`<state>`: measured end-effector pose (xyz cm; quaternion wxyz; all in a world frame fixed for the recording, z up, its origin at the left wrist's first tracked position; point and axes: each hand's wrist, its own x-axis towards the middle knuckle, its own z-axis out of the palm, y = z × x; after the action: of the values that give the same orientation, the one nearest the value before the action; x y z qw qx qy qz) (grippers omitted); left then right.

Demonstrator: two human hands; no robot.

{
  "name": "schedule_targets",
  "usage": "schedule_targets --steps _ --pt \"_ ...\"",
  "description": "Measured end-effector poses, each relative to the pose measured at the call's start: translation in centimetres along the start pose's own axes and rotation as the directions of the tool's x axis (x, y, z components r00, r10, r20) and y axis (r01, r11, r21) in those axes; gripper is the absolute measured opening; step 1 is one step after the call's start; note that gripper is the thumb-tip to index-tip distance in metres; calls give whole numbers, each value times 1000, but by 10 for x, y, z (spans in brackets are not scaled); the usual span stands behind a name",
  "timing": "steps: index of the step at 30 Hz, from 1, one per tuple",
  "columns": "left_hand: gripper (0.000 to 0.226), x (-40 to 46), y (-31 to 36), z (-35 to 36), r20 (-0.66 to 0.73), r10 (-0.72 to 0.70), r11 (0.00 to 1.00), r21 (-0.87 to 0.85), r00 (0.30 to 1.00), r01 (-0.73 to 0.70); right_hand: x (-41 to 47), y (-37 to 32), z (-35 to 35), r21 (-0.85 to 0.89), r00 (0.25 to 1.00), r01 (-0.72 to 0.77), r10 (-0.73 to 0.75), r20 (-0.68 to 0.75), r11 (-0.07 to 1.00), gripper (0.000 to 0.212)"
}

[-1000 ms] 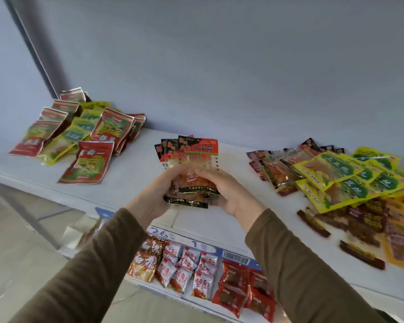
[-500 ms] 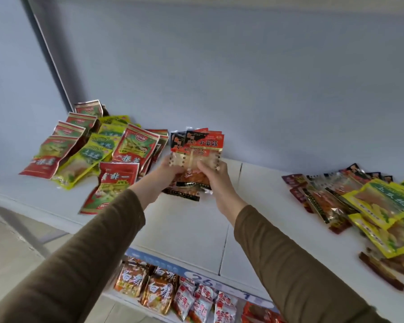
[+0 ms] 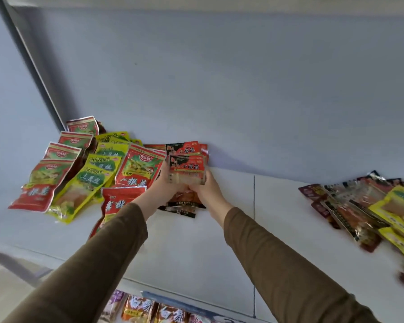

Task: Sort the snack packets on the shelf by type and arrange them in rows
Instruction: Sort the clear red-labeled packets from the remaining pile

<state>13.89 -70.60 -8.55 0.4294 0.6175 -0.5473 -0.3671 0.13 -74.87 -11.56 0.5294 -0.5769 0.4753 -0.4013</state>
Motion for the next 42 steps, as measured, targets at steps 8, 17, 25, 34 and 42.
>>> schedule_targets --steps 8,17,25,34,42 --pt "87 5 -12 -4 -78 -5 998 54 997 9 -10 4 23 42 994 3 1 -108 999 59" --pt "113 -4 -22 -15 -18 -4 980 201 1000 7 -27 -1 32 136 988 -7 28 -151 991 62" --pt "104 -11 -18 -23 3 34 948 315 999 -33 -45 -7 44 123 986 -45 64 -154 991 56" --pt "100 -25 -21 -36 88 58 858 504 994 -95 -69 -13 31 -233 984 4 -45 -172 972 54" --pt "83 -42 -8 -44 152 204 627 738 967 -249 -99 -32 -32 -896 989 58 -149 -9 439 55"
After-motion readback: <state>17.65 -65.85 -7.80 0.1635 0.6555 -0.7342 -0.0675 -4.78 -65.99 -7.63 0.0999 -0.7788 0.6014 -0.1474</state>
